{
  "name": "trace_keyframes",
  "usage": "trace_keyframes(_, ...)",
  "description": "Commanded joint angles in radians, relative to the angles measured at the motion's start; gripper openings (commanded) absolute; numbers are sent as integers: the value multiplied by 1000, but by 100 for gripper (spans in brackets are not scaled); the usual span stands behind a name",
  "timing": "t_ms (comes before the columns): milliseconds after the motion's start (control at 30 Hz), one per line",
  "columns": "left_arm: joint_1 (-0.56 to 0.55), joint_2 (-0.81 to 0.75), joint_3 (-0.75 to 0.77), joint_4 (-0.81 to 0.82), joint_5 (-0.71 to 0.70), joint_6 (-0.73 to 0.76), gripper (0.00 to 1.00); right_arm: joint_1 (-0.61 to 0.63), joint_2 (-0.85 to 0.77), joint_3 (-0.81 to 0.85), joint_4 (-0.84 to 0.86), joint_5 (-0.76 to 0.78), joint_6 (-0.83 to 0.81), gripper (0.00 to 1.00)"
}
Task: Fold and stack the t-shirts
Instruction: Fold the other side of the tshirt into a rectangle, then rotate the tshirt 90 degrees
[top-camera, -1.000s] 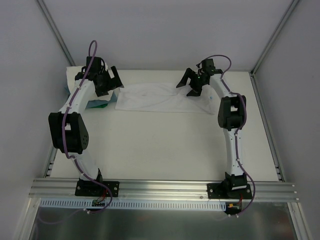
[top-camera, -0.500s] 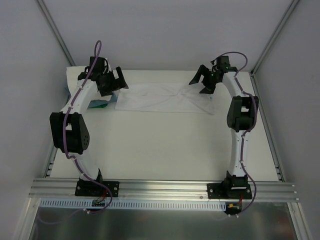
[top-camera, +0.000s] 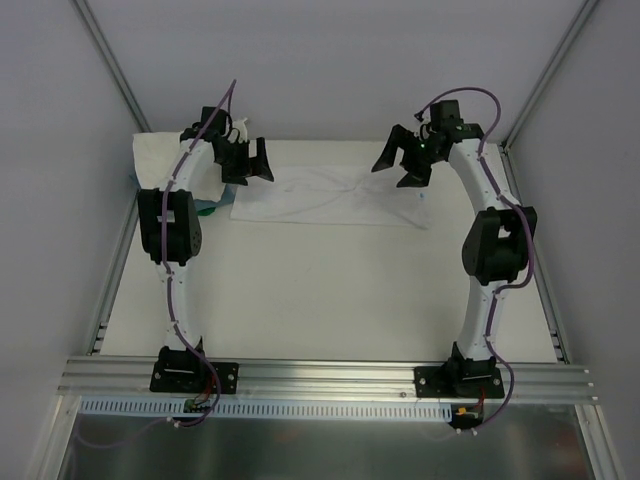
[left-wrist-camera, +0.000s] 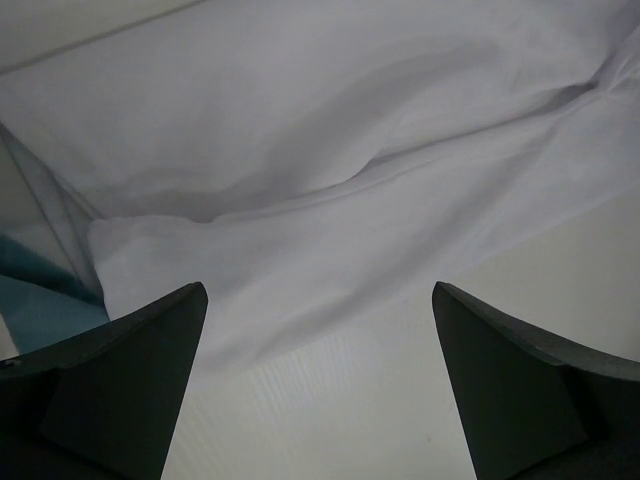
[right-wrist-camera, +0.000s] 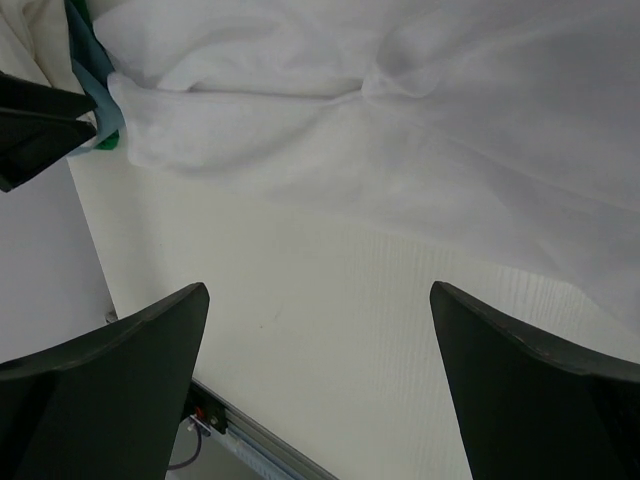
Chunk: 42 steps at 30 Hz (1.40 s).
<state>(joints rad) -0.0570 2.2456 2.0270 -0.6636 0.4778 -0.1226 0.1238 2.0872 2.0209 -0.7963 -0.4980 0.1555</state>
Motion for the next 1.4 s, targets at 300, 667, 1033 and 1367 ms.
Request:
trace_keyframes(300,-21,-35,-42,-77,27,279,99,16,-66,-169,-38,-30,-24,100)
trace_keyframes(667,-47,-27,-106,-71,-74,224,99,4,79,-146,-3,36,-43,99)
trace_keyframes(1033,-49,-8,-131,-70,-139,180,99,-38,197,-142,49,62,-16,100)
trace_keyframes(1367,-58,11,-160,-80,-196,144,99,-61,277,-14,25,55,-2,100)
